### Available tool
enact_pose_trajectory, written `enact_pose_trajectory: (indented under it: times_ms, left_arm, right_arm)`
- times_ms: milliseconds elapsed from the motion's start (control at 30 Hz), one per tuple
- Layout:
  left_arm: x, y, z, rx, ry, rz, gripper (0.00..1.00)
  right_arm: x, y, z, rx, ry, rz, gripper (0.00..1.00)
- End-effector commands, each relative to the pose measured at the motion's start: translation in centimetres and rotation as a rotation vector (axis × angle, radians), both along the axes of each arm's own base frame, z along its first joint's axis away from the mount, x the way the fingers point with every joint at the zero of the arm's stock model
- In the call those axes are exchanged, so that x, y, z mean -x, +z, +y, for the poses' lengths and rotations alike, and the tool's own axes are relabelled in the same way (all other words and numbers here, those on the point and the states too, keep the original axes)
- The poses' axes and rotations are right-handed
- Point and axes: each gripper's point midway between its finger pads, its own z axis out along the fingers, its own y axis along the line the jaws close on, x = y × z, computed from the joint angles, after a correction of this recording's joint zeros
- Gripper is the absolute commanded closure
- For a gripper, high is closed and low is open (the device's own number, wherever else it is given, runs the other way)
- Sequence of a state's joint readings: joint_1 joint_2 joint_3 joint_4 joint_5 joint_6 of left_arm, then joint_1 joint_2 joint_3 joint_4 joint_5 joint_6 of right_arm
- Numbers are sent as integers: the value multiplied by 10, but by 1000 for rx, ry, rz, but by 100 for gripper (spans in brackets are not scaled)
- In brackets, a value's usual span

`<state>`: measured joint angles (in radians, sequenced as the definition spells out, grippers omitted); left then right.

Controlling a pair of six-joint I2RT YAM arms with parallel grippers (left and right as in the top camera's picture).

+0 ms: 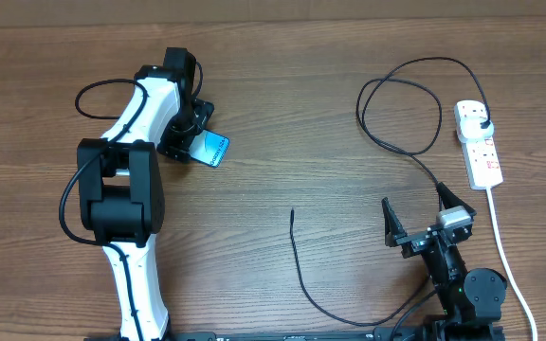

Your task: Plug charger to phone and switch on socket

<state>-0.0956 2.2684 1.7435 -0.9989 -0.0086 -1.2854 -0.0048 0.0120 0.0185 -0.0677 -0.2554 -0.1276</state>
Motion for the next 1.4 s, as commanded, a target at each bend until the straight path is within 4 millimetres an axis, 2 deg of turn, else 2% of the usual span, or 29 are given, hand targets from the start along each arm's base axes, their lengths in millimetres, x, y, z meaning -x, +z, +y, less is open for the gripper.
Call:
enact_pose_trajectory:
  times_ms: [0, 133, 1367]
  left_arm:
    - [38, -47, 0, 13, 62, 172, 0]
    - [44, -46, 1, 3, 71, 193, 0]
    - [45, -46, 16, -80, 72, 194, 0]
  right_arm:
    - [0, -2, 1, 1, 2, -5, 0]
    - [0, -2, 1, 1, 2, -5, 0]
    - [0, -2, 1, 1, 2, -5, 0]
